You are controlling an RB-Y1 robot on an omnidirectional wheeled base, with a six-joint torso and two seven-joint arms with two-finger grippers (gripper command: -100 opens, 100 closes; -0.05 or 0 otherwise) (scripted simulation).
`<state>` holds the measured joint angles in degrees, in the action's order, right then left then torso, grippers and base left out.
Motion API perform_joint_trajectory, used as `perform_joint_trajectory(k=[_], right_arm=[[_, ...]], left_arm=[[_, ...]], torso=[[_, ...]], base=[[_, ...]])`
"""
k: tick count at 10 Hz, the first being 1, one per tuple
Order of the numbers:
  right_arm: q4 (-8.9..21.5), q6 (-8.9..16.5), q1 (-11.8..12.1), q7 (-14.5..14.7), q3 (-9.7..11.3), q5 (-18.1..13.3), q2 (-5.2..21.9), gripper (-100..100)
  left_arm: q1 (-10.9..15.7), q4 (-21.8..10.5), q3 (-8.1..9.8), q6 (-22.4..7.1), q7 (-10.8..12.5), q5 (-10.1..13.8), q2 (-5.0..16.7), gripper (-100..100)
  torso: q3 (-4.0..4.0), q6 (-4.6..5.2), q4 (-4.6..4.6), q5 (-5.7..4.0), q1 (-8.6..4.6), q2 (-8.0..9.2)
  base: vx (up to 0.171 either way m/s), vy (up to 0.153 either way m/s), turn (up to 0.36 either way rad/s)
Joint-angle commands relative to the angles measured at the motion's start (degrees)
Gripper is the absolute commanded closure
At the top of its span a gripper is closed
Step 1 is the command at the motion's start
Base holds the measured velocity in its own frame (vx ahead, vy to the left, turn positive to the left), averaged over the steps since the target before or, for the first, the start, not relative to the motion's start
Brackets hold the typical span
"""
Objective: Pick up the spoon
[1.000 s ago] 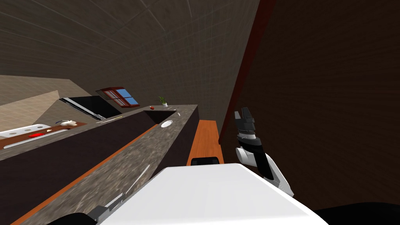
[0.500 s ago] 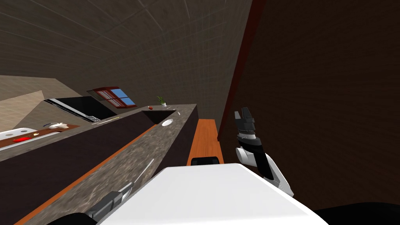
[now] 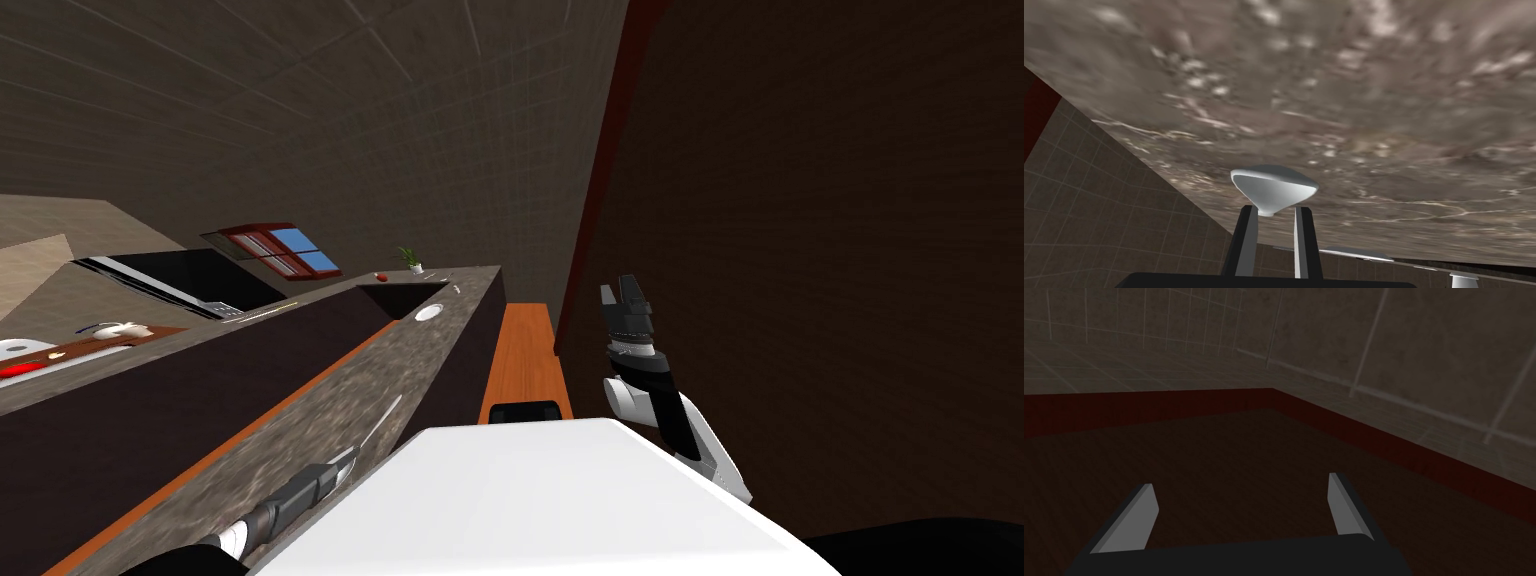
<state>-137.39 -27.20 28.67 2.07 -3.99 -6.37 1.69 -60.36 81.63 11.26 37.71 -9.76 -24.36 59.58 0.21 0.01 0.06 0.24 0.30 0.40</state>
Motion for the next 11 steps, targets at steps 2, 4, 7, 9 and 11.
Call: perform_joint_trajectory(k=[2, 4, 7, 9, 11], right_arm=[[0.0, 0.0, 0.0, 0.0, 0.0, 0.0, 0.0, 0], [0.0, 0.0, 0.0, 0.0, 0.0, 0.0, 0.0, 0], [0.0, 0.0, 0.0, 0.0, 0.0, 0.0, 0.0, 0], [0.0, 0.0, 0.0, 0.0, 0.0, 0.0, 0.0, 0], [0.0, 0.0, 0.0, 0.0, 0.0, 0.0, 0.0, 0]], left_arm=[[0.4, 3.3, -1.01, -4.1, 2.7, -0.1, 1.5, 100], [0.4, 4.2, -1.01, -6.5, 2.7, -0.1, 1.5, 100], [0.5, 7.9, -1.81, -11.1, 5.1, -0.1, 2.9, 100], [0.6, 11.5, -2.61, -14.6, 7.5, -0.1, 4.3, 100], [0.8, 14.3, -3.41, -17.8, 9.9, -0.2, 5.6, 100]], torso=[[-0.08, -0.05, -0.04, 0.00, 0.00, -0.15], [-0.02, 0.00, -0.01, 0.00, 0.03, -0.04], [-0.03, -0.02, -0.02, 0.02, 0.07, -0.06], [-0.03, 0.02, -0.02, 0.01, 0.03, -0.04], [-0.07, -0.08, -0.03, 0.00, 0.01, -0.13]], base=[[-0.079, 0.017, -0.042], [-0.078, 0.031, -0.037], [-0.087, 0.033, -0.053], [-0.123, 0.034, -0.075], [-0.079, 0.021, -0.043]])
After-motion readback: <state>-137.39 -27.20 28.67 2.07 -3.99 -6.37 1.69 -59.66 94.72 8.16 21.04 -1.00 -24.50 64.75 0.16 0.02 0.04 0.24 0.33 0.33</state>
